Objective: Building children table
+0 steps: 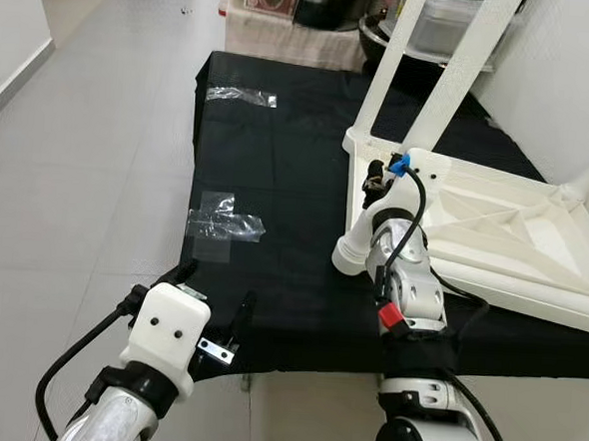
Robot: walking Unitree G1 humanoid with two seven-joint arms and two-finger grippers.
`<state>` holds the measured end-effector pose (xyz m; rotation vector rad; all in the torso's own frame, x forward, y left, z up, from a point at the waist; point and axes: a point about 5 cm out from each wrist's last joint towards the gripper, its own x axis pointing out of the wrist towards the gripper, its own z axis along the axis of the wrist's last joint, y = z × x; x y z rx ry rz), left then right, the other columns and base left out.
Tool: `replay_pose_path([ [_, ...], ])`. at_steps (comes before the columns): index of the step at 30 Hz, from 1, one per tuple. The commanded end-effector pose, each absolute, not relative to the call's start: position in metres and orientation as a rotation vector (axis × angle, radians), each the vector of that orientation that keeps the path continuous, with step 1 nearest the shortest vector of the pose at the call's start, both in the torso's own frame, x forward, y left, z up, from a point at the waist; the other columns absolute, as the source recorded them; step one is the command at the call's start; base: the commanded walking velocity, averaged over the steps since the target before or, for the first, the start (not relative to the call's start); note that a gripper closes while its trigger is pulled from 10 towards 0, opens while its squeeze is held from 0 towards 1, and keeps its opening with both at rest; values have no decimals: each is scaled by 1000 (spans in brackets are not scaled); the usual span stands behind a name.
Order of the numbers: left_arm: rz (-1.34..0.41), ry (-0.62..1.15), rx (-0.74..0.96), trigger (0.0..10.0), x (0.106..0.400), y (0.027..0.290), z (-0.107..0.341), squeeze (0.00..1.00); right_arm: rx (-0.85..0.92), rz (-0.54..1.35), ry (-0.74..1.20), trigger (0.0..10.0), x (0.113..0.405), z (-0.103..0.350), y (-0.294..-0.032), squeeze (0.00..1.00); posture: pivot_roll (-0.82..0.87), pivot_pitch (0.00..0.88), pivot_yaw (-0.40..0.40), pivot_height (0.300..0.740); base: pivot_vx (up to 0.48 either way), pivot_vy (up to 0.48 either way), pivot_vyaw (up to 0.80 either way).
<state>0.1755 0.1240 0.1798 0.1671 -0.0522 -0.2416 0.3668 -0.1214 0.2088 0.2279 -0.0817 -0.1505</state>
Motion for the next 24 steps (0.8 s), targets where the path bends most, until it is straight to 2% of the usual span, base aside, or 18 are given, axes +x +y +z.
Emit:
replay_pose_path([
  [1,-246,-37,165,10000,175,123,175,0,319,-49,-58,10000,361,198,-102,1000,142,67,-165,740,0,0,0],
  [5,-251,-35,166,10000,175,121,173,0,356,87,-70,10000,364,196,-100,1000,141,56,-164,740,0,0,0],
  [6,-254,-34,164,10000,175,120,172,0,330,156,-81,10000,366,195,-103,0,140,49,-166,740,0,0,0],
  [11,-260,-32,164,10000,174,120,171,0,317,264,-73,10000,371,194,-119,0,138,40,-165,740,0,0,0],
  [13,-259,-29,165,10000,174,120,170,0,375,480,-51,10000,373,197,-130,0,136,35,-160,740,0,0,0],
  [14,-258,-29,165,10000,174,121,170,0,392,532,-48,10000,373,198,-132,0,136,34,-161,740,0,0,0],
  [15,-258,-29,164,10000,175,121,170,0,446,666,5,10000,369,197,-130,0,135,34,-162,740,0,0,0],
  [16,-263,-33,161,10000,175,119,171,0,381,926,37,10000,355,200,-124,0,139,37,-163,740,0,0,0],
  [17,-263,-33,161,10000,175,119,171,0,381,926,37,10000,355,200,-124,0,139,37,-163,740,0,0,0],
  [18,-266,-37,156,10000,175,118,172,0,340,1125,76,10000,343,201,-119,0,137,38,-163,740,0,0,0],
  [20,-276,-43,151,10000,176,115,173,0,279,1327,103,10000,334,202,-114,0,145,45,-171,740,0,0,0],
  [24,-284,-44,155,10000,175,112,172,0,218,1339,86,10000,347,205,-101,0,152,56,-174,740,0,0,0],
])
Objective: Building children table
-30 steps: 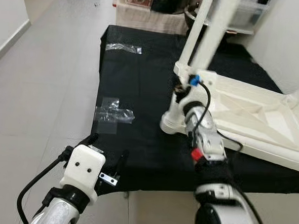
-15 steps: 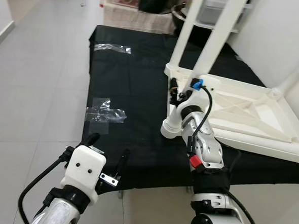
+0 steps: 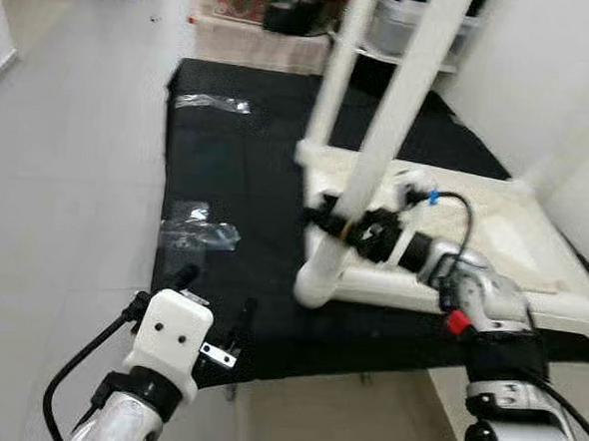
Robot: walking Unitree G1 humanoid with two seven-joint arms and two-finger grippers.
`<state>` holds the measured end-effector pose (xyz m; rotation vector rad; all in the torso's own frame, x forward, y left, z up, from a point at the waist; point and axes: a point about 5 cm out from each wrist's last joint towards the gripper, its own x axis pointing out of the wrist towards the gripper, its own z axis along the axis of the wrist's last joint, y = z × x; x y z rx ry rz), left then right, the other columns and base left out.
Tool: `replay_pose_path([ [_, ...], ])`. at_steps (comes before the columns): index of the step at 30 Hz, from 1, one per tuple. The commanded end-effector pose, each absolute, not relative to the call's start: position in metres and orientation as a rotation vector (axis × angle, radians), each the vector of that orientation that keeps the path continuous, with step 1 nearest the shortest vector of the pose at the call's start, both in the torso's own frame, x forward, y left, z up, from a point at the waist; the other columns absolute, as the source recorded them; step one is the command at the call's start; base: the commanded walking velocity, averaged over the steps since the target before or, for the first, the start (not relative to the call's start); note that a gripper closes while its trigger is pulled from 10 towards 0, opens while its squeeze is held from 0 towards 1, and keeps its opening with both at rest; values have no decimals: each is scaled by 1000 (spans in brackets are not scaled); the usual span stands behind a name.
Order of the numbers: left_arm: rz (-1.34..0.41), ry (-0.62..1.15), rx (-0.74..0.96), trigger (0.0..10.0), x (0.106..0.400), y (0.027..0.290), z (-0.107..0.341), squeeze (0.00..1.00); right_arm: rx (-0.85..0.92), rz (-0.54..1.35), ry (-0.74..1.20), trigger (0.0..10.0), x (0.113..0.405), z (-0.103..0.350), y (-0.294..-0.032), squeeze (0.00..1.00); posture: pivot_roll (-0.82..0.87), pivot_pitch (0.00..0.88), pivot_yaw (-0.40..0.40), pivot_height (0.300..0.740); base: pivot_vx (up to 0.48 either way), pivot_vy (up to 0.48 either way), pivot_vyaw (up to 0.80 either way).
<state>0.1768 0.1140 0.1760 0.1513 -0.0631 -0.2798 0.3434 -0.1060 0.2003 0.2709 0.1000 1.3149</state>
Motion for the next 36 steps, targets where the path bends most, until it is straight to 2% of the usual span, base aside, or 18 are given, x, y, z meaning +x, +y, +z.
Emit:
replay_pose_path([
  [1,-284,-44,155,10000,175,112,172,0,218,1339,86,10000,347,205,-101,0,152,56,-174,740,0,0,0],
  [5,-289,-46,163,10000,173,110,172,0,191,1341,66,10000,358,211,-87,0,154,67,-174,740,0,0,0],
  [6,-290,-47,163,10000,173,110,172,0,184,1298,47,0,365,215,-78,0,158,68,-177,740,0,0,0],
  [10,-283,-49,161,10000,173,110,173,0,153,1171,-8,0,375,222,-67,0,153,70,-180,740,0,0,0],
  [12,-283,-49,161,10000,173,110,173,0,153,1171,-8,0,375,222,-67,0,153,70,-180,740,0,0,0],
  [16,-282,-49,161,10000,174,110,172,0,151,1017,-27,0,380,224,-74,0,145,77,-179,740,0,0,0],
  [18,-258,-50,118,10000,177,111,174,0,160,744,-38,0,386,223,-83,0,136,72,-175,740,0,0,0],
  [20,-258,-50,118,10000,177,111,174,0,160,744,-38,0,386,223,-83,0,136,72,-175,740,0,0,0],
  [21,-253,-54,115,10000,178,112,175,0,184,565,-36,0,387,220,-89,0,130,71,-172,740,0,0,0],
  [23,-253,-54,115,10000,178,112,175,0,184,565,-36,0,387,220,-89,0,130,71,-172,740,0,0,0],
  [24,-250,-56,115,10000,179,113,175,0,198,412,-27,0,386,215,-96,0,128,69,-171,740,0,0,0],
  [25,-250,-56,115,10000,179,113,175,0,198,412,-27,0,386,215,-96,0,128,69,-171,740,0,0,0],
  [27,-257,-62,158,10000,181,112,173,0,206,-19,38,0,367,191,-113,0,129,70,-170,740,0,0,0],
  [29,-258,-63,170,10000,181,112,172,0,214,-152,87,0,357,178,-116,0,131,68,-174,740,0,0,0],
  [32,-257,-65,178,10000,183,112,172,0,245,-229,113,0,348,168,-109,0,134,65,-170,740,0,0,0],
  [33,-257,-65,176,10000,183,112,172,0,307,-161,91,3608,350,170,-99,0,130,69,-168,740,0,0,0],
  [35,-258,-63,175,10000,183,112,172,0,350,-118,72,3608,351,172,-93,0,130,69,-168,740,0,0,0],
  [36,-259,-62,176,10000,183,111,171,0,391,-40,17,10000,354,180,-87,0,119,73,-170,740,0,0,0],
])
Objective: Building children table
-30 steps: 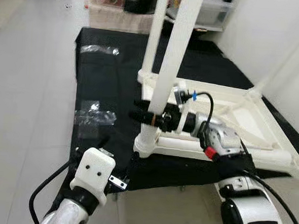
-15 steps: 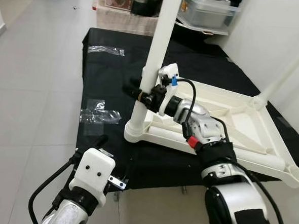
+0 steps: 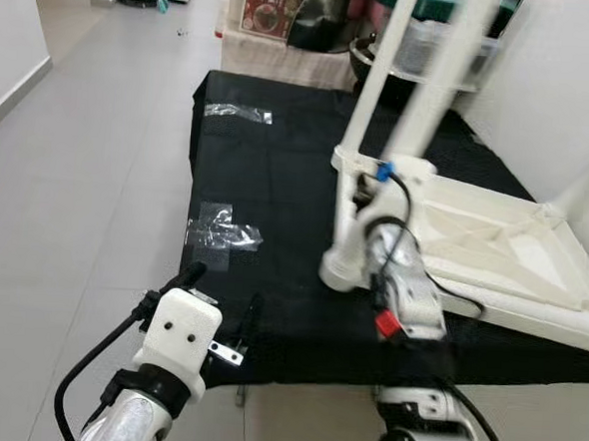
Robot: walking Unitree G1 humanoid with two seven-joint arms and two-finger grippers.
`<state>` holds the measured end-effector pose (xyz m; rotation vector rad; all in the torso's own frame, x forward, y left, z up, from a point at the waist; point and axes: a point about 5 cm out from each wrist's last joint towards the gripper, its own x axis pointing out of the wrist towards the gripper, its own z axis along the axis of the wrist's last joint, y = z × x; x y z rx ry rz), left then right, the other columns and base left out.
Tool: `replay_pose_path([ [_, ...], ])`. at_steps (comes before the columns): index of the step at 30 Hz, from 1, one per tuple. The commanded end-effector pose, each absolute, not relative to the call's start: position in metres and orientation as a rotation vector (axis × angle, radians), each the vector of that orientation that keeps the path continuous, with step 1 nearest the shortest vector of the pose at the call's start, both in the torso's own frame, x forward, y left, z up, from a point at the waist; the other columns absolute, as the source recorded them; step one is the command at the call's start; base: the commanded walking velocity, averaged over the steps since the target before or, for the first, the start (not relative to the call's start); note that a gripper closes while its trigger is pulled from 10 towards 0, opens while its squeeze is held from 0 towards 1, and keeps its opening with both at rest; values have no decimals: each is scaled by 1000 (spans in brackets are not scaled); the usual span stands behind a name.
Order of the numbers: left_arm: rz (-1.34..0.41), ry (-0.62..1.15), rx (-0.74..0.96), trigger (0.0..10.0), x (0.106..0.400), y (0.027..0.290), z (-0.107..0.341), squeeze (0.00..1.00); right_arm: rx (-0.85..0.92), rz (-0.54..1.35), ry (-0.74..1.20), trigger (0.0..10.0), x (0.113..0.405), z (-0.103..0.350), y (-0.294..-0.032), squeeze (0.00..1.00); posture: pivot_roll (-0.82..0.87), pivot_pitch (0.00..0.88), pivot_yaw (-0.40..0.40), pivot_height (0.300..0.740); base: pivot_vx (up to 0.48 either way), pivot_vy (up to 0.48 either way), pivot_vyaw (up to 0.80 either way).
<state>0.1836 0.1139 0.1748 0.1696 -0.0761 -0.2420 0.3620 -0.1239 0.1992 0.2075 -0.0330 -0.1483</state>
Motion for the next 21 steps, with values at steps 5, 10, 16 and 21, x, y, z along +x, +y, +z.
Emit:
replay_pose_path([
  [5,-258,-59,173,10000,184,111,170,0,412,97,-49,10000,358,190,-81,1000,115,82,-168,740,0,0,0],
  [10,-257,-65,172,10000,186,112,171,0,268,347,-114,10000,376,206,-102,0,110,83,-167,740,0,0,0],
  [16,-259,-63,178,10000,187,113,169,0,122,577,-21,10000,382,207,-124,0,106,81,-162,740,0,0,0],
  [21,-303,-84,188,10000,185,104,173,0,122,937,25,10000,372,213,-117,0,120,80,-166,740,0,0,0],
])
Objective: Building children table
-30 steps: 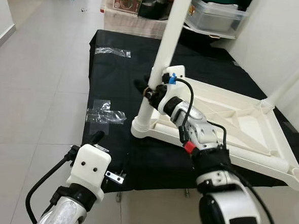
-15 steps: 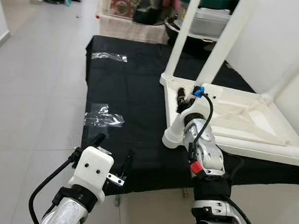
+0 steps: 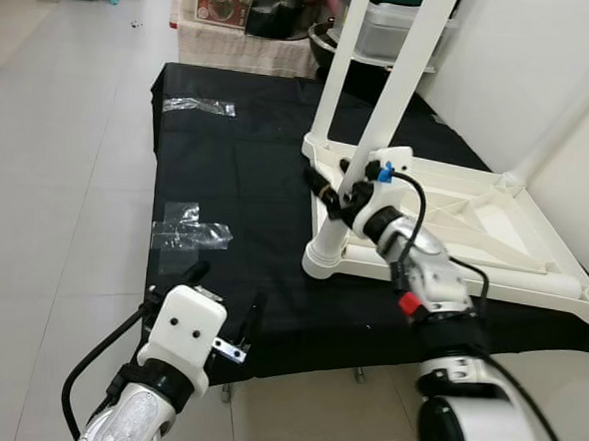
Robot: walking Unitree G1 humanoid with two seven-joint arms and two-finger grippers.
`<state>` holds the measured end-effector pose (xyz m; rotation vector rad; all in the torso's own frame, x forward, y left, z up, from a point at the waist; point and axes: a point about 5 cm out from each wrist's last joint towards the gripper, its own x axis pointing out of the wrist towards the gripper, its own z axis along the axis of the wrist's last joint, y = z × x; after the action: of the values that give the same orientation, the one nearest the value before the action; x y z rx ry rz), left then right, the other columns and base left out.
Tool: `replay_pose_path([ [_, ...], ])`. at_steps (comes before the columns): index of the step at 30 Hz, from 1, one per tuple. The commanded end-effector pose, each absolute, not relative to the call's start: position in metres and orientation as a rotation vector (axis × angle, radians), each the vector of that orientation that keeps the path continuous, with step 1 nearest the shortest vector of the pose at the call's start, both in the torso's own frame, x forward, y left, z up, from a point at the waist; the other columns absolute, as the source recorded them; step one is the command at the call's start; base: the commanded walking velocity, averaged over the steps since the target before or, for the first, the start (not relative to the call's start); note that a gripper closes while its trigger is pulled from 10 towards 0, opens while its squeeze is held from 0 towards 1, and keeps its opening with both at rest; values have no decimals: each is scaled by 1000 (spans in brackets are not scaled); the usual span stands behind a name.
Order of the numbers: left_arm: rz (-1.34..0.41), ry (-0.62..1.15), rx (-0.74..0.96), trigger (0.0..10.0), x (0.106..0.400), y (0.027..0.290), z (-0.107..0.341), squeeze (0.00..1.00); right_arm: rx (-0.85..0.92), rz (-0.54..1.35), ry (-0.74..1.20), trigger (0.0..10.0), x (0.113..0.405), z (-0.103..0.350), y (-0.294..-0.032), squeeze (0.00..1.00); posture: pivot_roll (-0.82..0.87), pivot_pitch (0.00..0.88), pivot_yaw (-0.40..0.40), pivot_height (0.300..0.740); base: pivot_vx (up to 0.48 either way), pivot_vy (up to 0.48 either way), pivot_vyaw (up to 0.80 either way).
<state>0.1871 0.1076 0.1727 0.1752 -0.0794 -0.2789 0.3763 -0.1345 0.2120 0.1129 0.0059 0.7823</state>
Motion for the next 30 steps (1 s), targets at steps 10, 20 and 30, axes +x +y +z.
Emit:
replay_pose_path([
  [10,-314,-80,174,10000,182,99,174,0,227,1351,-63,10000,366,230,-81,0,138,101,-173,740,0,0,0],
  [20,-299,-77,180,10000,183,101,174,0,230,1274,-89,0,370,229,-76,0,137,110,-176,740,0,0,0],
  [30,-286,-77,187,10000,185,105,172,0,219,179,-101,0,384,206,-116,0,109,95,-163,740,0,0,0],
])
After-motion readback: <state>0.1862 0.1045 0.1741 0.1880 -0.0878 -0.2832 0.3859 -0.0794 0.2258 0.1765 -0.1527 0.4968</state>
